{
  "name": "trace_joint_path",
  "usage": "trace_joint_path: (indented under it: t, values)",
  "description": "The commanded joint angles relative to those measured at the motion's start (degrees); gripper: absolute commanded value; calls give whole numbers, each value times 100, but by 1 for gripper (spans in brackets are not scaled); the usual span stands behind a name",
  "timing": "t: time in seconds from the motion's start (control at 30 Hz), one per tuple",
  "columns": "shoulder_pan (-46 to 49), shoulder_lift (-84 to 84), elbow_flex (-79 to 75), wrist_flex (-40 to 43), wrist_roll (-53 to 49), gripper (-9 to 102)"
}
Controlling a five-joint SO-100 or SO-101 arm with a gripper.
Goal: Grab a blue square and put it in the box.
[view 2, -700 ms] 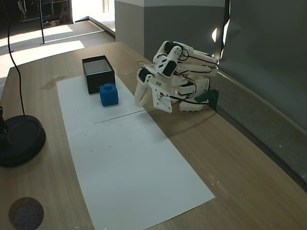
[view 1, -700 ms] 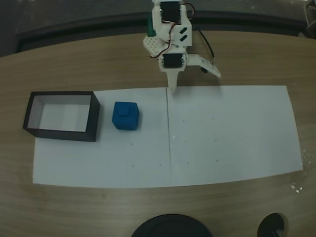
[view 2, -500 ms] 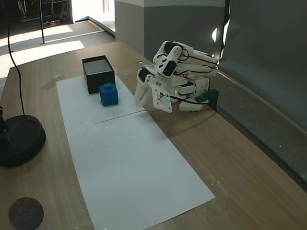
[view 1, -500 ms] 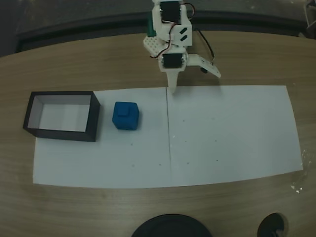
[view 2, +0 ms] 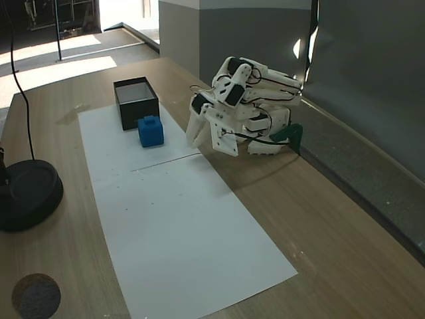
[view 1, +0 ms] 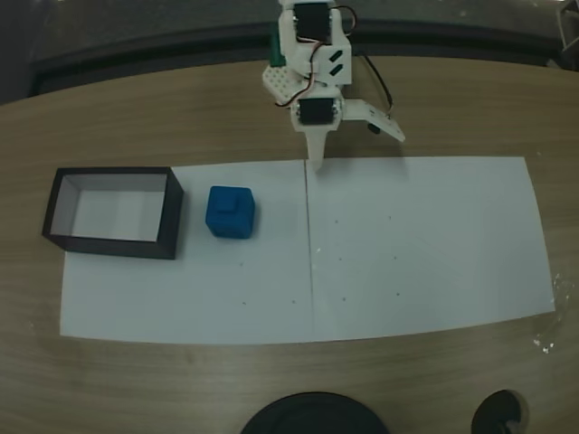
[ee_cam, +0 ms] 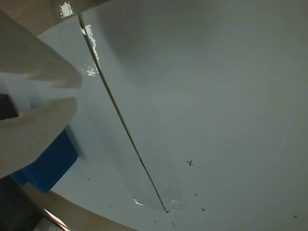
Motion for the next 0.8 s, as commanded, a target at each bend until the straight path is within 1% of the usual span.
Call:
trace_joint_path:
  t: [0.0,0.77]
  values:
    - [26,132,-316,62,18,0]
    - [18,141,-308,18,18,0]
